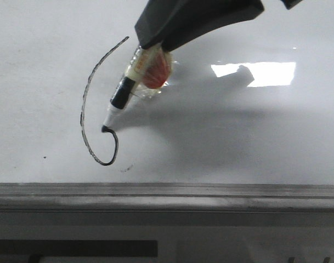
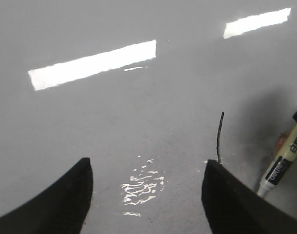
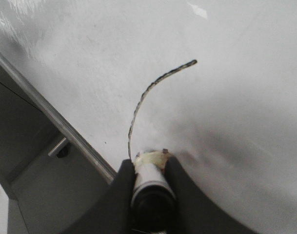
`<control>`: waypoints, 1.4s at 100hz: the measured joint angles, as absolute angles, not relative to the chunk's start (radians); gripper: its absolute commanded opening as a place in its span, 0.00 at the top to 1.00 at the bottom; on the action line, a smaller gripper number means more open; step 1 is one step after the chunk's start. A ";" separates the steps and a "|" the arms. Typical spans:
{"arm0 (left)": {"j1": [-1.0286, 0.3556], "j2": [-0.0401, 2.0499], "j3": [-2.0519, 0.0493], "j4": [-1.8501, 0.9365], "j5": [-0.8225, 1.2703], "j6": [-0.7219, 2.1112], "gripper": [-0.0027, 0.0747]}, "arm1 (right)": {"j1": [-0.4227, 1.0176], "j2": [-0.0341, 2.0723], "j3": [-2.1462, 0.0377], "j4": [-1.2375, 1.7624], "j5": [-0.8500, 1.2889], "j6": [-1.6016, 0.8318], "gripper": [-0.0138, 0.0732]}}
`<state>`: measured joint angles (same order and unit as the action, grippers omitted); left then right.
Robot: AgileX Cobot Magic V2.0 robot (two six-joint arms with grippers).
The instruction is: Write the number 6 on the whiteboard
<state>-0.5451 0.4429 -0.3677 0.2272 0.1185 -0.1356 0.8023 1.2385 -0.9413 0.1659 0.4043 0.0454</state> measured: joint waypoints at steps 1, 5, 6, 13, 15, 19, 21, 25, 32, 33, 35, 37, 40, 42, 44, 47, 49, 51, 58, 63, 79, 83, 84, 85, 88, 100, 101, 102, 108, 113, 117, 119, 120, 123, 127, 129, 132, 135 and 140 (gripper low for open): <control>-0.545 0.443 -0.368 0.227 0.118 -0.136 0.39 | 0.805 1.243 -0.941 0.169 0.400 0.045 0.91; -0.545 0.443 -0.368 0.227 0.118 -0.136 0.39 | 0.812 1.251 -0.946 0.171 0.394 0.046 0.91; -0.545 0.443 -0.368 0.227 0.118 -0.136 0.39 | 0.815 1.253 -0.945 0.171 0.388 0.046 0.91; -0.545 0.443 -0.368 0.227 0.118 -0.136 0.39 | 0.829 1.260 -0.946 0.173 0.378 0.046 0.91; -0.545 0.443 -0.368 0.227 0.118 -0.136 0.39 | 0.831 1.260 -0.946 0.171 0.376 0.046 0.91; -0.545 0.443 -0.368 0.227 0.118 -0.134 0.39 | 0.843 1.260 -0.946 0.165 0.374 0.046 0.91; -0.545 0.443 -0.368 0.232 0.118 -0.132 0.39 | 0.850 1.260 -0.946 0.160 0.374 0.046 0.91; -0.545 0.443 -0.368 0.236 0.118 -0.130 0.39 | 0.865 1.258 -0.946 0.147 0.369 0.046 0.91; -0.545 0.443 -0.368 0.241 0.118 -0.123 0.39 | 0.888 1.252 -0.946 0.133 0.365 0.044 0.91; -0.545 0.443 -0.368 0.242 0.118 -0.120 0.39 | 0.890 1.252 -0.946 0.133 0.365 0.044 0.91; -0.545 0.443 -0.368 0.243 0.118 -0.120 0.39 | 0.895 1.249 -0.946 0.132 0.364 0.044 0.91; -0.549 0.443 -0.368 0.243 0.118 -0.118 0.39 | 0.900 1.245 -0.946 0.130 0.363 0.044 0.91; -0.555 0.443 -0.368 0.243 0.118 -0.117 0.39 | 0.906 1.241 -0.946 0.128 0.363 0.044 0.91; -0.563 0.443 -0.368 0.243 0.118 -0.117 0.39 | 0.910 1.239 -0.946 0.128 0.363 0.044 0.91; -0.573 0.443 -0.368 0.244 0.118 -0.116 0.39 | 0.916 1.234 -0.946 0.128 0.363 0.044 0.91; -0.589 0.443 -0.368 0.246 0.118 -0.116 0.39 | 0.922 1.231 -0.946 0.126 0.363 0.044 0.91; -0.604 0.443 -0.368 0.246 0.117 -0.116 0.39 | 0.927 1.230 -0.946 0.126 0.363 0.044 0.91; -0.621 0.443 -0.368 0.246 0.117 -0.114 0.39 | 0.931 1.227 -0.946 0.126 0.363 0.044 0.91; -0.686 0.451 -0.368 0.249 0.113 -0.109 0.39 | 0.947 1.224 -0.946 0.125 0.363 0.044 0.91; -0.739 0.470 -0.368 0.257 0.111 -0.098 0.39 | 0.957 1.222 -0.946 0.123 0.363 0.044 0.91; -0.920 0.545 -0.368 0.320 0.113 -0.067 0.39 | 0.992 1.222 -0.946 0.122 0.363 0.044 0.91; -0.955 0.574 -0.368 0.340 0.115 -0.063 0.40 | 1.001 1.222 -0.946 0.122 0.363 0.044 0.91; -0.967 0.584 -0.368 0.347 0.115 -0.063 0.40 | 1.000 1.222 -0.946 0.122 0.364 0.044 0.91; -0.974 0.589 -0.368 0.350 0.118 -0.063 0.40 | 1.003 1.222 -0.946 0.122 0.364 0.044 0.91; -0.995 0.611 -0.368 0.363 0.117 -0.063 0.40 | 1.009 1.222 -0.946 0.122 0.364 0.044 0.91; -1.030 0.700 -0.368 0.389 0.117 -0.059 0.40 | 1.021 1.222 -0.946 0.122 0.364 0.044 0.91; -1.030 0.709 -0.368 0.389 0.117 -0.059 0.40 | 1.021 1.222 -0.946 0.122 0.364 0.044 0.91; -1.030 0.714 -0.368 0.392 0.115 -0.059 0.40 | 1.021 1.222 -0.946 0.122 0.364 0.044 0.91; -1.026 0.749 -0.368 0.393 0.102 -0.059 0.40 | 1.021 1.222 -0.946 0.122 0.364 0.044 0.91; -1.014 0.772 -0.368 0.393 0.076 -0.059 0.42 | 1.021 1.222 -0.946 0.122 0.364 0.044 0.91; -0.999 0.788 -0.368 0.389 0.057 -0.059 0.45 | 1.021 1.222 -0.946 0.122 0.364 0.044 0.91; -0.990 0.795 -0.368 0.387 0.044 -0.059 0.47 | 1.021 1.222 -0.946 0.122 0.366 0.044 0.91; -0.987 0.798 -0.368 0.383 0.035 -0.059 0.47 | 1.021 1.222 -0.946 0.122 0.366 0.044 0.91; -0.973 0.807 -0.368 0.373 0.019 -0.059 0.50 | 1.021 1.222 -0.946 0.122 0.366 0.044 0.91; -0.951 0.819 -0.368 0.348 0.000 -0.059 0.55 | 1.021 1.222 -0.946 0.122 0.366 0.044 0.91; -0.940 0.824 -0.368 0.334 -0.008 -0.059 0.58 | 1.021 1.222 -0.946 0.122 0.366 0.044 0.91; -0.927 0.831 -0.368 0.316 -0.017 -0.059 0.63 | 1.021 1.222 -0.946 0.122 0.366 0.044 0.91; -0.911 0.838 -0.368 0.294 -0.018 -0.059 0.70 | 1.021 1.222 -0.946 0.122 0.366 0.044 0.91; -0.894 0.850 -0.368 0.271 -0.018 -0.059 0.79 | 1.021 1.222 -0.946 0.122 0.366 0.044 0.91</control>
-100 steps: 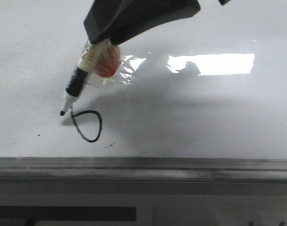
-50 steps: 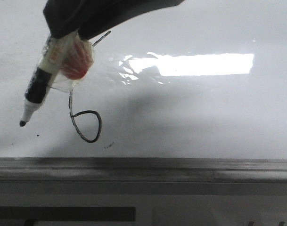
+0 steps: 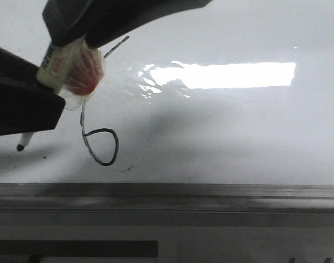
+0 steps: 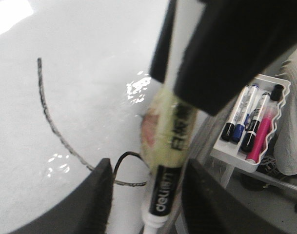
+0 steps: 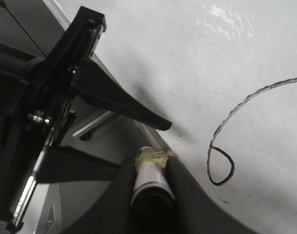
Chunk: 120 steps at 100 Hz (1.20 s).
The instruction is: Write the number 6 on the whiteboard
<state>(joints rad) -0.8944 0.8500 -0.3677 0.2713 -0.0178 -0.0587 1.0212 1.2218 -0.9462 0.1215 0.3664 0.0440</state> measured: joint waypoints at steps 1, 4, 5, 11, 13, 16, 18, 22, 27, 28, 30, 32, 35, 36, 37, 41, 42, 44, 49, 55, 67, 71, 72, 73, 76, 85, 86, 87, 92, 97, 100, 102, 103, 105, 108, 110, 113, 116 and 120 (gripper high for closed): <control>-0.894 0.850 -0.368 0.268 -0.020 -0.059 0.80 | 1.021 1.222 -0.946 0.122 0.365 0.042 0.91; -0.890 0.854 -0.368 0.259 -0.024 -0.059 0.85 | 1.021 1.222 -0.946 0.122 0.361 0.042 0.91; -0.890 0.857 -0.368 0.259 -0.023 -0.059 0.88 | 1.021 1.222 -0.946 0.122 0.361 0.042 0.91; -0.888 0.861 -0.368 0.255 -0.031 -0.056 0.97 | 1.021 1.222 -0.946 0.115 0.353 0.042 0.91; -0.888 0.863 -0.368 0.255 -0.033 -0.051 0.99 | 1.021 1.222 -0.946 0.115 0.351 0.042 0.91; -0.888 0.863 -0.368 0.262 -0.035 -0.044 0.99 | 1.021 1.222 -0.946 0.115 0.349 0.042 0.91; -0.888 0.864 -0.368 0.265 -0.035 -0.041 0.99 | 1.021 1.222 -0.946 0.113 0.349 0.042 0.91; -0.888 0.865 -0.368 0.268 -0.037 -0.034 0.99 | 1.021 1.222 -0.946 0.113 0.344 0.042 0.91; -0.888 0.865 -0.368 0.269 -0.037 -0.031 0.99 | 1.021 1.222 -0.946 0.113 0.343 0.042 0.91; -0.888 0.865 -0.368 0.270 -0.037 -0.031 0.99 | 1.021 1.222 -0.946 0.113 0.343 0.042 0.91; -0.888 0.865 -0.368 0.270 -0.037 -0.029 0.99 | 1.021 1.222 -0.946 0.113 0.343 0.042 0.91; -0.888 0.865 -0.368 0.272 -0.037 -0.029 0.99 | 1.021 1.222 -0.946 0.113 0.343 0.042 0.91; -0.888 0.865 -0.368 0.272 -0.039 -0.029 0.99 | 1.021 1.222 -0.946 0.113 0.343 0.042 0.91; -0.888 0.865 -0.368 0.272 -0.039 -0.029 0.99 | 1.021 1.222 -0.946 0.113 0.343 0.042 0.91; -0.888 0.865 -0.368 0.272 -0.039 -0.029 0.99 | 1.021 1.222 -0.946 0.113 0.343 0.042 0.90; -0.888 0.865 -0.368 0.272 -0.039 -0.029 0.99 | 1.021 1.222 -0.946 0.111 0.343 0.042 0.87; -0.888 0.865 -0.368 0.272 -0.039 -0.029 0.99 | 1.021 1.222 -0.946 0.111 0.343 0.042 0.85; -0.888 0.865 -0.368 0.272 -0.039 -0.029 0.99 | 1.021 1.222 -0.946 0.111 0.343 0.042 0.81; -0.888 0.865 -0.368 0.272 -0.039 -0.029 0.99 | 1.021 1.222 -0.946 0.111 0.339 0.042 0.68; -0.888 0.865 -0.368 0.264 -0.041 -0.029 0.99 | 1.021 1.222 -0.946 0.109 0.334 0.042 0.53; -0.886 0.865 -0.368 0.194 -0.019 -0.044 0.99 | 1.015 1.222 -0.946 0.109 0.342 0.042 0.35; -0.883 0.865 -0.368 0.153 0.000 -0.049 0.99 | 1.009 1.222 -0.946 0.109 0.345 0.042 0.35; -0.883 0.865 -0.368 0.133 0.000 -0.049 0.99 | 1.009 1.222 -0.946 0.109 0.345 0.042 0.35; -0.883 0.865 -0.368 0.123 0.000 -0.049 0.99 | 1.008 1.222 -0.946 0.109 0.345 0.042 0.35; -0.881 0.865 -0.368 0.079 0.017 -0.051 0.99 | 1.004 1.222 -0.946 0.109 0.348 0.042 0.36; -0.854 0.865 -0.368 -0.085 0.057 -0.056 0.99 | 0.998 1.222 -0.946 0.109 0.353 0.042 0.37; -0.851 0.865 -0.368 -0.112 0.060 -0.056 0.99 | 0.997 1.222 -0.946 0.109 0.353 0.042 0.38; -0.845 0.865 -0.368 -0.125 0.063 -0.056 0.99 | 0.997 1.222 -0.946 0.109 0.353 0.042 0.38; -0.821 0.865 -0.368 -0.213 0.082 -0.056 0.99 | 0.995 1.222 -0.946 0.109 0.353 0.042 0.38; -0.794 0.865 -0.368 -0.288 0.089 -0.056 0.99 | 0.995 1.222 -0.946 0.109 0.353 0.042 0.38; -0.778 0.867 -0.368 -0.334 0.091 -0.056 0.99 | 0.995 1.222 -0.946 0.109 0.354 0.042 0.38; -0.766 0.869 -0.368 -0.360 0.091 -0.056 0.99 | 0.995 1.222 -0.946 0.109 0.354 0.042 0.38; -0.759 0.871 -0.368 -0.368 0.091 -0.056 0.99 | 0.995 1.222 -0.946 0.109 0.354 0.042 0.38; -0.748 0.874 -0.368 -0.390 0.091 -0.056 0.99 | 0.995 1.222 -0.946 0.109 0.354 0.042 0.38; -0.736 0.880 -0.368 -0.413 0.091 -0.056 0.99 | 0.995 1.222 -0.946 0.109 0.354 0.042 0.38; -0.729 0.886 -0.368 -0.426 0.091 -0.056 0.99 | 0.995 1.222 -0.946 0.109 0.354 0.042 0.38; -0.723 0.893 -0.368 -0.439 0.091 -0.058 0.99 | 0.995 1.222 -0.946 0.109 0.354 0.042 0.38; -0.720 0.901 -0.368 -0.448 0.091 -0.058 0.99 | 0.995 1.222 -0.946 0.109 0.354 0.042 0.38; -0.718 0.912 -0.368 -0.455 0.091 -0.058 0.99 | 0.995 1.222 -0.946 0.109 0.354 0.042 0.38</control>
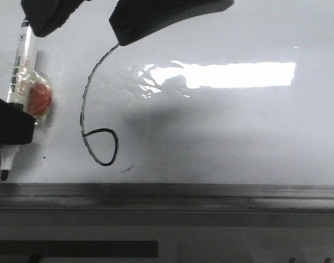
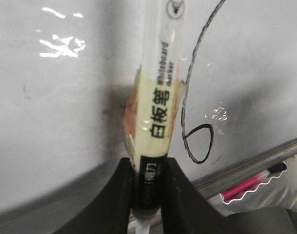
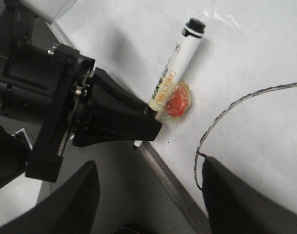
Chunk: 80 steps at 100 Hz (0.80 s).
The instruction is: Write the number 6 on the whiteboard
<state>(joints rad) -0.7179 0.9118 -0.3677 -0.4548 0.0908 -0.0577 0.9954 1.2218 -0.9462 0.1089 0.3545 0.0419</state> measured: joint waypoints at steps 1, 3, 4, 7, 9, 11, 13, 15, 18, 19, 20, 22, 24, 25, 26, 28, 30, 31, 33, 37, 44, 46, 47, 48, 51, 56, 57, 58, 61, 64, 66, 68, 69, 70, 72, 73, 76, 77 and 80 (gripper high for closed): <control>-0.716 0.915 -0.368 -0.457 0.091 -0.058 0.99 | 0.995 1.222 -0.946 0.109 0.354 0.042 0.38; -0.716 0.921 -0.368 -0.460 0.091 -0.058 0.99 | 0.995 1.222 -0.946 0.109 0.354 0.042 0.38; -0.716 0.924 -0.368 -0.460 0.091 -0.058 0.99 | 0.995 1.222 -0.946 0.109 0.354 0.042 0.38; -0.714 0.930 -0.368 -0.462 0.091 -0.058 0.99 | 0.995 1.222 -0.946 0.109 0.354 0.042 0.38; -0.714 0.934 -0.368 -0.463 0.091 -0.058 0.99 | 0.995 1.222 -0.946 0.109 0.357 0.042 0.38; -0.714 0.937 -0.368 -0.464 0.091 -0.058 0.99 | 0.995 1.222 -0.946 0.109 0.359 0.042 0.38; -0.714 0.938 -0.368 -0.464 0.091 -0.058 0.99 | 0.995 1.222 -0.946 0.109 0.359 0.042 0.38; -0.714 0.938 -0.368 -0.464 0.089 -0.058 0.99 | 0.995 1.222 -0.946 0.109 0.362 0.042 0.38; -0.714 0.938 -0.368 -0.464 0.089 -0.058 0.99 | 0.995 1.222 -0.946 0.109 0.366 0.042 0.38; -0.714 0.938 -0.368 -0.464 0.089 -0.058 0.99 | 0.995 1.222 -0.946 0.109 0.368 0.042 0.38; -0.714 0.940 -0.368 -0.464 0.089 -0.058 0.99 | 0.995 1.222 -0.946 0.109 0.368 0.042 0.38; -0.714 0.939 -0.368 -0.464 0.087 -0.058 0.99 | 0.995 1.222 -0.946 0.109 0.370 0.042 0.38; -0.714 0.939 -0.368 -0.464 0.087 -0.058 0.99 | 0.995 1.222 -0.946 0.109 0.372 0.042 0.38; -0.714 0.940 -0.368 -0.464 0.087 -0.058 0.99 | 0.995 1.222 -0.946 0.109 0.375 0.042 0.38; -0.714 0.940 -0.368 -0.464 0.086 -0.058 0.99 | 0.995 1.222 -0.946 0.109 0.374 0.042 0.38; -0.714 0.940 -0.368 -0.464 0.086 -0.058 0.99 | 0.995 1.222 -0.946 0.109 0.377 0.042 0.38; -0.714 0.940 -0.368 -0.464 0.086 -0.058 0.99 | 0.995 1.222 -0.946 0.109 0.379 0.042 0.38; -0.714 0.940 -0.368 -0.467 0.086 -0.058 0.99 | 0.995 1.222 -0.946 0.109 0.379 0.042 0.38; -0.714 0.940 -0.368 -0.466 0.085 -0.058 0.99 | 0.995 1.222 -0.946 0.109 0.379 0.042 0.38; -0.714 0.940 -0.368 -0.466 0.083 -0.058 0.99 | 0.995 1.222 -0.946 0.109 0.379 0.042 0.38; -0.714 0.940 -0.368 -0.468 0.083 -0.058 0.99 | 0.995 1.222 -0.946 0.109 0.381 0.042 0.38; -0.714 0.940 -0.368 -0.468 0.083 -0.058 0.99 | 0.995 1.222 -0.946 0.109 0.381 0.042 0.38; -0.714 0.940 -0.368 -0.468 0.083 -0.058 0.99 | 0.995 1.222 -0.946 0.109 0.381 0.042 0.38; -0.714 0.940 -0.368 -0.468 0.083 -0.058 0.99 | 0.995 1.222 -0.946 0.109 0.381 0.042 0.38; -0.714 0.940 -0.368 -0.468 0.083 -0.058 0.98 | 0.995 1.222 -0.946 0.109 0.381 0.042 0.38; -0.714 0.940 -0.368 -0.468 0.083 -0.058 0.94 | 0.995 1.222 -0.946 0.109 0.381 0.042 0.38; -0.714 0.940 -0.368 -0.468 0.083 -0.058 0.93 | 0.995 1.222 -0.946 0.109 0.381 0.042 0.38; -0.714 0.940 -0.368 -0.468 0.083 -0.058 0.92 | 0.995 1.222 -0.946 0.109 0.381 0.042 0.38; -0.714 0.940 -0.368 -0.468 0.083 -0.058 0.88 | 0.995 1.222 -0.946 0.109 0.381 0.042 0.38; -0.714 0.940 -0.368 -0.468 0.083 -0.058 0.83 | 0.995 1.222 -0.946 0.109 0.381 0.042 0.38; -0.714 0.940 -0.368 -0.468 0.083 -0.058 0.80 | 0.995 1.222 -0.946 0.109 0.381 0.042 0.38; -0.714 0.940 -0.368 -0.468 0.083 -0.058 0.77 | 0.995 1.222 -0.946 0.109 0.381 0.042 0.38; -0.714 0.940 -0.368 -0.468 0.083 -0.058 0.74 | 0.995 1.222 -0.946 0.109 0.381 0.042 0.38; -0.714 0.940 -0.368 -0.468 0.083 -0.058 0.73 | 0.995 1.222 -0.946 0.109 0.381 0.042 0.38; -0.714 0.940 -0.368 -0.468 0.081 -0.058 0.70 | 0.995 1.222 -0.946 0.109 0.381 0.042 0.38; -0.714 0.940 -0.368 -0.468 0.081 -0.058 0.69 | 0.995 1.222 -0.946 0.109 0.381 0.042 0.38; -0.714 0.940 -0.368 -0.468 0.079 -0.058 0.64 | 0.995 1.222 -0.946 0.109 0.381 0.042 0.38; -0.714 0.940 -0.368 -0.468 0.076 -0.058 0.63 | 0.995 1.222 -0.946 0.109 0.381 0.042 0.38; -0.714 0.940 -0.368 -0.468 0.074 -0.058 0.60 | 0.995 1.222 -0.946 0.109 0.381 0.042 0.38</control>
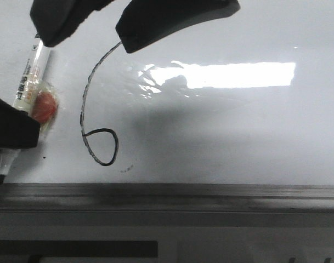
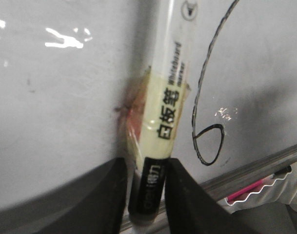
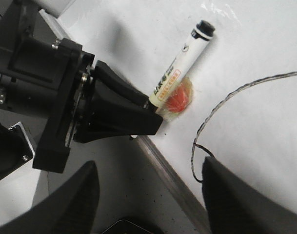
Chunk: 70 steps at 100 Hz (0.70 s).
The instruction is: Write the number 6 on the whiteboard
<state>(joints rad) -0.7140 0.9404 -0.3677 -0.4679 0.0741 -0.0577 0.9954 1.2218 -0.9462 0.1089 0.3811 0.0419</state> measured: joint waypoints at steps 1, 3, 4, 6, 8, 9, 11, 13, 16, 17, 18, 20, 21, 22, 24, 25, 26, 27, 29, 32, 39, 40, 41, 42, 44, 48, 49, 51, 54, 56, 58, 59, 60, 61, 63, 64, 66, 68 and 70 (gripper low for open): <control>-0.714 0.940 -0.368 -0.468 0.072 -0.058 0.59 | 0.995 1.222 -0.946 0.109 0.381 0.042 0.38; -0.714 0.940 -0.368 -0.468 0.072 -0.058 0.57 | 0.995 1.222 -0.946 0.109 0.381 0.042 0.38; -0.714 0.940 -0.368 -0.468 0.072 -0.058 0.57 | 0.995 1.222 -0.946 0.109 0.381 0.042 0.38; -0.714 0.940 -0.368 -0.468 0.072 -0.058 0.56 | 0.995 1.222 -0.946 0.109 0.381 0.042 0.38; -0.714 0.940 -0.368 -0.468 0.070 -0.058 0.55 | 0.995 1.222 -0.946 0.111 0.381 0.042 0.38; -0.714 0.940 -0.368 -0.468 0.070 -0.058 0.55 | 0.995 1.222 -0.946 0.111 0.381 0.042 0.38; -0.714 0.940 -0.368 -0.468 0.068 -0.058 0.55 | 0.995 1.222 -0.946 0.113 0.381 0.042 0.38; -0.714 0.940 -0.368 -0.468 0.067 -0.058 0.54 | 0.995 1.222 -0.946 0.113 0.381 0.042 0.38; -0.714 0.938 -0.368 -0.468 0.063 -0.058 0.53 | 0.995 1.222 -0.946 0.113 0.381 0.042 0.38; -0.714 0.936 -0.368 -0.468 0.064 -0.058 0.53 | 0.995 1.222 -0.946 0.113 0.381 0.042 0.38; -0.714 0.937 -0.368 -0.468 0.062 -0.058 0.53 | 0.995 1.222 -0.946 0.113 0.381 0.042 0.38; -0.714 0.932 -0.368 -0.468 0.060 -0.058 0.52 | 0.995 1.222 -0.946 0.113 0.381 0.042 0.38; -0.714 0.932 -0.368 -0.470 0.060 -0.058 0.52 | 0.995 1.222 -0.946 0.113 0.381 0.042 0.38; -0.714 0.930 -0.368 -0.470 0.058 -0.058 0.51 | 0.995 1.222 -0.946 0.113 0.381 0.042 0.38; -0.714 0.925 -0.368 -0.470 0.058 -0.058 0.50 | 0.995 1.222 -0.946 0.113 0.381 0.042 0.38; -0.714 0.924 -0.368 -0.470 0.055 -0.058 0.50 | 0.995 1.222 -0.946 0.113 0.381 0.042 0.38; -0.714 0.920 -0.368 -0.470 0.055 -0.058 0.49 | 0.995 1.222 -0.946 0.113 0.381 0.042 0.38; -0.714 0.918 -0.368 -0.470 0.055 -0.058 0.49 | 0.995 1.222 -0.946 0.113 0.381 0.042 0.38; -0.714 0.913 -0.368 -0.470 0.053 -0.058 0.47 | 0.995 1.222 -0.946 0.114 0.381 0.042 0.38; -0.714 0.904 -0.368 -0.470 0.053 -0.058 0.46 | 0.995 1.222 -0.946 0.114 0.381 0.042 0.38; -0.714 0.877 -0.368 -0.470 0.053 -0.058 0.44 | 0.995 1.222 -0.946 0.114 0.381 0.042 0.44; -0.714 0.871 -0.368 -0.470 0.053 -0.058 0.44 | 0.995 1.222 -0.946 0.114 0.381 0.042 0.46; -0.714 0.867 -0.368 -0.470 0.053 -0.058 0.44 | 0.995 1.222 -0.946 0.114 0.381 0.042 0.47; -0.714 0.864 -0.368 -0.470 0.053 -0.058 0.44 | 0.995 1.222 -0.946 0.114 0.381 0.042 0.50; -0.714 0.853 -0.368 -0.470 0.053 -0.058 0.44 | 0.995 1.222 -0.946 0.114 0.381 0.042 0.54; -0.714 0.828 -0.368 -0.470 0.053 -0.058 0.44 | 0.995 1.217 -0.946 0.114 0.381 0.042 0.65; -0.714 0.823 -0.368 -0.470 0.053 -0.058 0.44 | 0.995 1.217 -0.946 0.114 0.383 0.042 0.69; -0.714 0.809 -0.368 -0.470 0.053 -0.058 0.44 | 0.995 1.213 -0.946 0.114 0.383 0.042 0.76; -0.714 0.784 -0.368 -0.466 0.055 -0.058 0.45 | 0.995 1.207 -0.946 0.114 0.385 0.042 0.84; -0.714 0.773 -0.368 -0.461 0.055 -0.058 0.45 | 0.995 1.201 -0.946 0.114 0.385 0.042 0.89; -0.714 0.756 -0.368 -0.456 0.055 -0.056 0.47 | 0.995 1.195 -0.946 0.114 0.385 0.042 0.92; -0.714 0.744 -0.368 -0.449 0.055 -0.056 0.49 | 0.995 1.193 -0.946 0.114 0.385 0.042 0.92; -0.714 0.739 -0.368 -0.446 0.057 -0.054 0.50 | 0.995 1.189 -0.946 0.114 0.385 0.042 0.92; -0.714 0.727 -0.368 -0.436 0.057 -0.052 0.53 | 0.995 1.186 -0.946 0.114 0.385 0.042 0.92; -0.714 0.715 -0.368 -0.423 0.057 -0.049 0.56 | 0.995 1.179 -0.946 0.114 0.385 0.042 0.92; -0.714 0.702 -0.368 -0.417 0.057 -0.046 0.59 | 0.995 1.175 -0.946 0.114 0.385 0.042 0.92; -0.714 0.684 -0.368 -0.402 0.059 -0.044 0.65 | 0.995 1.170 -0.946 0.114 0.385 0.042 0.92; -0.714 0.665 -0.368 -0.388 0.059 -0.040 0.72 | 0.995 1.163 -0.946 0.114 0.385 0.042 0.92; -0.714 0.653 -0.368 -0.374 0.059 -0.038 0.76 | 0.995 1.157 -0.946 0.114 0.385 0.042 0.92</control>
<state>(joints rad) -0.7140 0.6526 -0.3677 -0.3743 0.0591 -0.0376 0.9954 1.1567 -0.9462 0.1141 0.3848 0.0419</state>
